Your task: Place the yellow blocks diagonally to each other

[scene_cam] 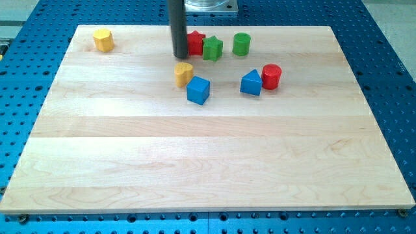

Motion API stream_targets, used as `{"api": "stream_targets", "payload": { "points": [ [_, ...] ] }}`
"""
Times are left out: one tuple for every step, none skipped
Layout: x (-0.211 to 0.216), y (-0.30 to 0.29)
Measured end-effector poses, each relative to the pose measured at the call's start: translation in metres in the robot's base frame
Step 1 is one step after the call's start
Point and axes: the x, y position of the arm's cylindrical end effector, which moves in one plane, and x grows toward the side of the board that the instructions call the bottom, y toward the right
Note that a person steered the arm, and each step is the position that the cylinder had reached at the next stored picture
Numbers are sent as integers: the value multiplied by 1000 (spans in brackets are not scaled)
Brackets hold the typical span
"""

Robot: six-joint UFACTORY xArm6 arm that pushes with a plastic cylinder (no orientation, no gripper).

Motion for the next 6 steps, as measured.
{"api": "stream_targets", "payload": {
  "points": [
    [36, 47],
    [47, -1],
    [64, -74],
    [79, -43],
    [92, -136],
    [79, -160]
  ]
}}
